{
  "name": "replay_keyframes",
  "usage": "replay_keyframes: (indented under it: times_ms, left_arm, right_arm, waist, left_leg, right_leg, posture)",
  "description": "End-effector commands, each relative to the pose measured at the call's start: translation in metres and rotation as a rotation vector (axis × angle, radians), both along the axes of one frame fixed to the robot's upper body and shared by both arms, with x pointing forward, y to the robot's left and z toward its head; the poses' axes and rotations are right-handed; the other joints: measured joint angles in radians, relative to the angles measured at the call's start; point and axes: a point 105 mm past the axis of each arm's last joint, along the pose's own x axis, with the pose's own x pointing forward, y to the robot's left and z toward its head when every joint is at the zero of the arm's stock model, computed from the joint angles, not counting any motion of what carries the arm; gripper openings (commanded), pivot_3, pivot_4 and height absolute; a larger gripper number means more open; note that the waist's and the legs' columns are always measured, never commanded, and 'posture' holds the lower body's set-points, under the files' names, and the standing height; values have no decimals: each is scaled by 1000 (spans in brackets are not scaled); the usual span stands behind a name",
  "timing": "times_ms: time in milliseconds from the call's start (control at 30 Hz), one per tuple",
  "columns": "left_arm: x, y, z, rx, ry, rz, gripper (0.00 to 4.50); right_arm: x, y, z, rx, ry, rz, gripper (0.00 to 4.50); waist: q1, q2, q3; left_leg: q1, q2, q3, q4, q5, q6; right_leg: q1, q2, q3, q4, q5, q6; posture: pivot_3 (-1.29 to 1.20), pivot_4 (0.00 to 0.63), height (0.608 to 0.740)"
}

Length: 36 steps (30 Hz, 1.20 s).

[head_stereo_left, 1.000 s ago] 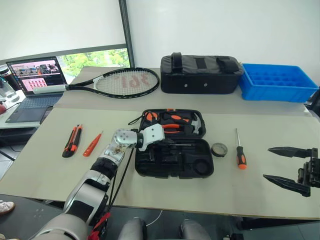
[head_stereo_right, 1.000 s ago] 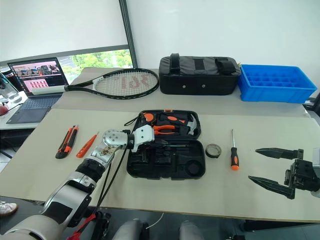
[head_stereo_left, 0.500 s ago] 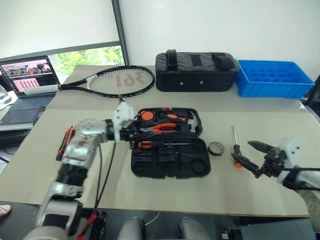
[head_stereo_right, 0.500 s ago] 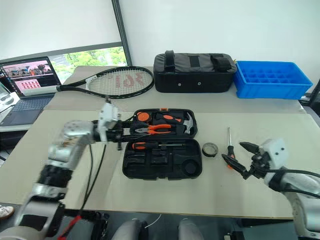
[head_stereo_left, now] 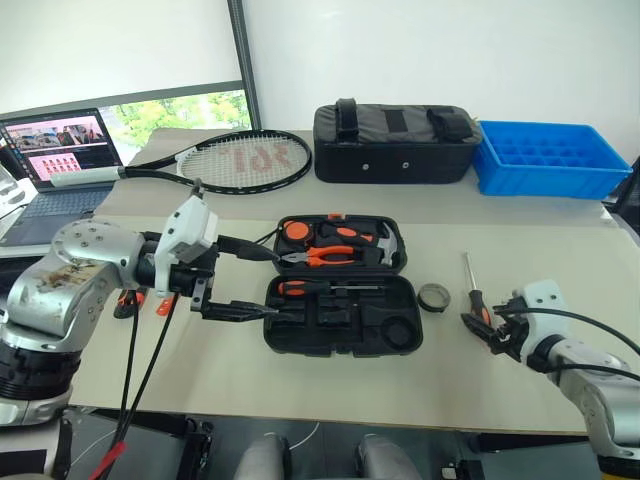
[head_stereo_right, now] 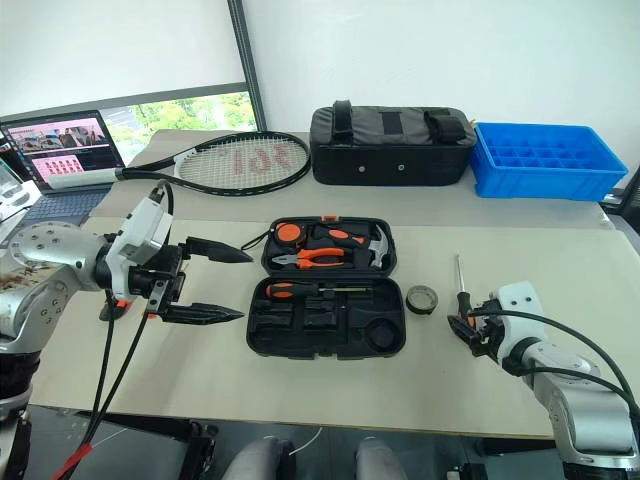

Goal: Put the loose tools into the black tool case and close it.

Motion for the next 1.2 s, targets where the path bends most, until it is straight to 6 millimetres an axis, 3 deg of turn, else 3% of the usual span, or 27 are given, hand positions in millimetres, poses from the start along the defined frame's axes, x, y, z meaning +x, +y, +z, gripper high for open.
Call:
replay_keyframes:
  times_ms: [33, 133, 300, 433, 500, 600, 767, 1033, 1200]
  left_arm:
    - [-4, 3, 15, 0, -51, 12, 4500]
    - [-9, 6, 17, -1, -54, 24, 4500]
    - [-12, 11, 20, -11, -61, 72, 4500]
    - [-16, 18, 23, -29, -61, 131, 4500]
    - [-21, 23, 22, -28, -51, 167, 4500]
    - [-22, 36, 17, 9, -55, 240, 4500]
    - [-32, 40, 18, 7, -56, 274, 4500]
    - [-54, 38, 15, 19, -44, 305, 4500]
    - [-57, 38, 14, 22, -41, 322, 4500]
  right_arm:
    - [3, -10, 11, -33, -27, -43, 2068]
    - [7, -22, 20, -42, -63, -99, 1082]
    - [24, -26, 48, -140, -216, -67, 1021]
    - [36, 6, 68, -218, -336, 186, 1020]
    - [38, 39, 75, -223, -392, 405, 1020]
    - [32, 83, 71, -162, -419, 730, 1020]
    - [27, 115, 49, -153, -304, 1099, 1020]
    - [47, 125, 24, -281, -173, 1356, 1020]
    - [58, 130, 25, -300, -211, 1367, 1020]
  waist:
    - [-1, 0, 0]
    - [-5, -1, 1]
    - [-5, -1, 1]
    - [-10, 0, 2]
    - [-13, -1, 3]
    - [-16, -2, 4]
    - [-3, -4, 5]
    - [-5, -5, 6]
    - [-5, -5, 6]
  left_leg:
    - [0, 0, 0, 0, 0, 0]
    - [0, 0, 0, 0, 0, 0]
    - [0, 0, 0, -1, 0, 0]
    - [1, 0, 0, -1, 0, 0]
    - [2, 1, 0, -3, 0, 0]
    - [3, 1, 0, -6, 0, 0]
    - [5, 1, 0, -8, 0, 0]
    - [7, 2, 1, -9, 0, 0]
    - [9, 2, 0, -10, 0, 0]
  right_leg:
    - [0, 0, 0, 0, 0, 0]
    - [0, 0, 0, 0, 0, 0]
    - [-1, 0, 0, 0, 0, 0]
    - [-1, 0, 1, 0, 0, 0]
    - [-1, 1, 1, 0, 0, 0]
    - [-1, 1, 1, 0, -1, -1]
    - [0, 1, 0, 0, 1, -6]
    - [1, -1, -2, 0, 2, -10]
    - [1, 0, -2, 1, 1, -12]
  posture:
    - [0, 150, 708]
    - [0, 150, 708]
    - [0, 150, 708]
    - [0, 150, 708]
    - [0, 150, 708]
    - [0, 150, 708]
    - [0, 150, 708]
    - [0, 150, 708]
    - [0, 150, 708]
